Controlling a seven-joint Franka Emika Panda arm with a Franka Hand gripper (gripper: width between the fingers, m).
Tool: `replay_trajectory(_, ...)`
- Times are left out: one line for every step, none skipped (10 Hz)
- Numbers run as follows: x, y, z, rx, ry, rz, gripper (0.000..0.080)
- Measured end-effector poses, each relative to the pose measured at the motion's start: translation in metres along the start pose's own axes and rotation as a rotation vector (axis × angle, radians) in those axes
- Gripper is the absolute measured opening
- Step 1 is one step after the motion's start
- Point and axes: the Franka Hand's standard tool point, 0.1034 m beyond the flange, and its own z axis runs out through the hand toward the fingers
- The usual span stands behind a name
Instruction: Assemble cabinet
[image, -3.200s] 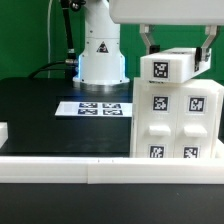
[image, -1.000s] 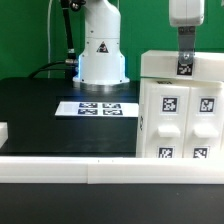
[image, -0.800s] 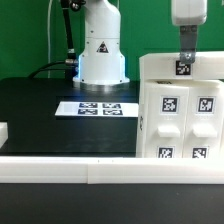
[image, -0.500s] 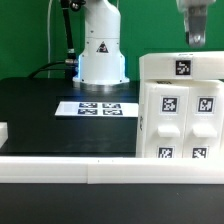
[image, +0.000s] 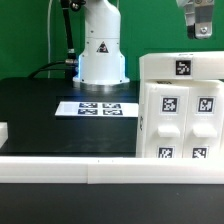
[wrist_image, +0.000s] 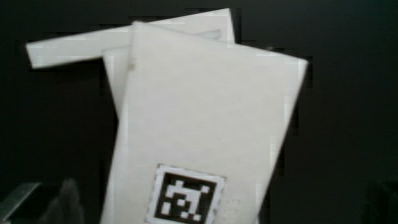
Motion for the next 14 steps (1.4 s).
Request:
replay_trajectory(-0.0011,-0.0024,-0.0002,0.007,0.001,-0.125,0.0797)
replay_trajectory(-0.0031,-0.0028,-0.0008,0.008,0.000,-0.240,0.0797)
replay_trajectory(-0.0045,-0.0040,-0.0020,0.011,0.000,-0.348,0.0797)
replay_trajectory(-0.0033,-0.0046,-0.0023,0.013,0.001,-0.476,0.0797)
replay_trajectory(-0.0030,-0.0044,-0.0020,0.013,0.002,-0.542,0.0797)
replay_trajectory(-0.0028,-0.0043,-0.0019,0.012,0.003,-0.606,0.0797)
replay_trajectory(-0.0027,-0.0043,-0.0018,0.012,0.003,-0.694,0.0797)
replay_trajectory(-0.0023,-0.0039,-0.0017,0.008,0.007,-0.793,0.0797)
replay_trajectory(-0.0020,-0.0036,-0.0016,0.005,0.011,-0.905,0.0797)
replay_trajectory(-0.0021,-0.0039,-0.0019,0.004,0.013,-1.003,0.0797)
replay_trajectory(-0.0026,-0.0039,-0.0018,0.004,0.014,-1.117,0.0797)
replay_trajectory(-0.0020,-0.0040,-0.0015,0.005,0.016,-1.223,0.0797)
replay_trajectory(-0.0013,-0.0036,-0.0005,0.004,0.017,-1.296,0.0797)
replay_trajectory(0.0001,-0.0038,-0.0005,0.003,0.018,-1.370,0.0797)
